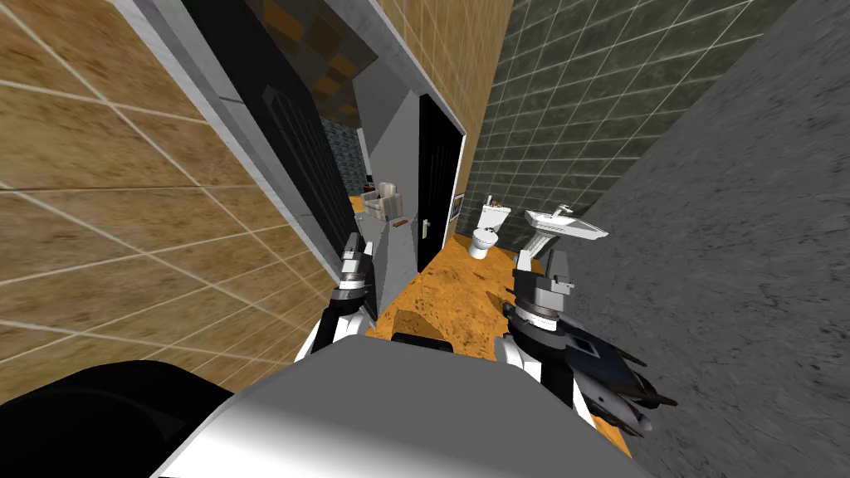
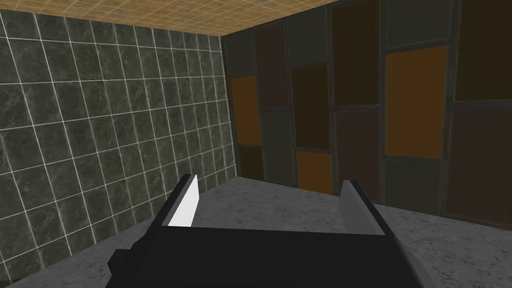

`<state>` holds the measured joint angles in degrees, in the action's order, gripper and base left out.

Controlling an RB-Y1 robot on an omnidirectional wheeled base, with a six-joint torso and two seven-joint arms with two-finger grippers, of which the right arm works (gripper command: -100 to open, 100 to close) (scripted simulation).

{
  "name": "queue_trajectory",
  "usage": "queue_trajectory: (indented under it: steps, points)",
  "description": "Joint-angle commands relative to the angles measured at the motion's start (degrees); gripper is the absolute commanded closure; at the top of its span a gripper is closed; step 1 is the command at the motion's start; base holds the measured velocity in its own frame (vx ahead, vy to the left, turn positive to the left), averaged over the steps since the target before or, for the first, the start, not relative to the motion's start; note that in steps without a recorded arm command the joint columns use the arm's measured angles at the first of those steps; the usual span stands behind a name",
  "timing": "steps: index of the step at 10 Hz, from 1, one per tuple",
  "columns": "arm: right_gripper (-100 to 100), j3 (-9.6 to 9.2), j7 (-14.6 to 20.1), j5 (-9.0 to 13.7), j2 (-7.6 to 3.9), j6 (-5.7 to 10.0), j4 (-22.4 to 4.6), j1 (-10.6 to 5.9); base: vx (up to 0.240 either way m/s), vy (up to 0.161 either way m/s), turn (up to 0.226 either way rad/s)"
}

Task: Push the door open

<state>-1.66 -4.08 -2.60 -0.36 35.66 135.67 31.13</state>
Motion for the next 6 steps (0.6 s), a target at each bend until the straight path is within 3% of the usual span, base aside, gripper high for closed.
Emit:
queue_trajectory:
  steps: [1,6]
  points:
    - [-100,-0.56,0.2,0.0,-0.54,-0.47,-1.4,-0.70,0.028,0.016,0.111]
    - [-100,-2.00,0.7,0.2,-1.66,-1.66,-4.9,-2.49,0.166,-0.050,0.084]
